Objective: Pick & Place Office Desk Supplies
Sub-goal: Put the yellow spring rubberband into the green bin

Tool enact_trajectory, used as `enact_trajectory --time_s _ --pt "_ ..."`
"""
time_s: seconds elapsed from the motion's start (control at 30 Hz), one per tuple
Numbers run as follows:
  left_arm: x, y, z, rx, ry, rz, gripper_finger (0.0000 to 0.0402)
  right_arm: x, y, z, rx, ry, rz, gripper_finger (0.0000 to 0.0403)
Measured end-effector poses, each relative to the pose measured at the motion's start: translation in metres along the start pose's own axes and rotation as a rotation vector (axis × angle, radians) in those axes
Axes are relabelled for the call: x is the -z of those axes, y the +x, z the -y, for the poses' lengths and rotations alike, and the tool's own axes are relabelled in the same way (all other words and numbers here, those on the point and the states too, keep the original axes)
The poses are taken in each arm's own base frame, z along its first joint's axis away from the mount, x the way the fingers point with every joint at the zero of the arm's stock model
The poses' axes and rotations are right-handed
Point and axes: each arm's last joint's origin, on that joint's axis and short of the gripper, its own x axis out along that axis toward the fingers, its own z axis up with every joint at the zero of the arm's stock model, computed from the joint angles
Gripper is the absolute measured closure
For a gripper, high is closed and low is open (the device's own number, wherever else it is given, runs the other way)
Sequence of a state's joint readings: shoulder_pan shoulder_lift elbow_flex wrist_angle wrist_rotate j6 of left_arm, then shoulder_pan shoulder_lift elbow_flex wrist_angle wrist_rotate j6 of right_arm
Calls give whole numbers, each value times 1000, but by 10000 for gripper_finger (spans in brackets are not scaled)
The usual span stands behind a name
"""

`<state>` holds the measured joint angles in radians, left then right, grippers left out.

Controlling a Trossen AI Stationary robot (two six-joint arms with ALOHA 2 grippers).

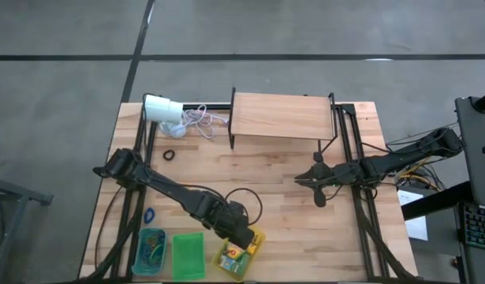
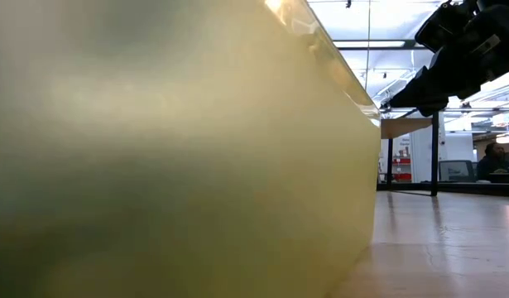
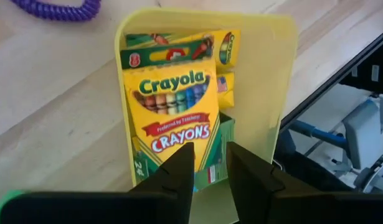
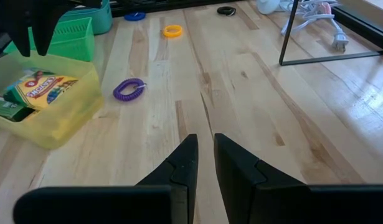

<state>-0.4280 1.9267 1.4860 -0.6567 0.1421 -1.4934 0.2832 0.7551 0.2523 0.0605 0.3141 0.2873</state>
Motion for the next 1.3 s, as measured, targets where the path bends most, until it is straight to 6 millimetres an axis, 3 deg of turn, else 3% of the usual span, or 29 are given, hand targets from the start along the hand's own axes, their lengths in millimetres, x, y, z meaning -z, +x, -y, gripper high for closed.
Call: enact_trajectory --time_s 0.33,0.67,1.0,1.3 --pt "-7 -8 0 9 55 40 303 0 0 0 0 0 0 351" --pt "-15 -63 -10 -81 277 322 303 0 0 0 -1 0 0 351" --pt "-13 -105 -39 -295 218 409 303 0 0 0 -1 0 1 351" --pt "-49 -144 -52 -216 89 422 303 0 0 0 0 0 1 351"
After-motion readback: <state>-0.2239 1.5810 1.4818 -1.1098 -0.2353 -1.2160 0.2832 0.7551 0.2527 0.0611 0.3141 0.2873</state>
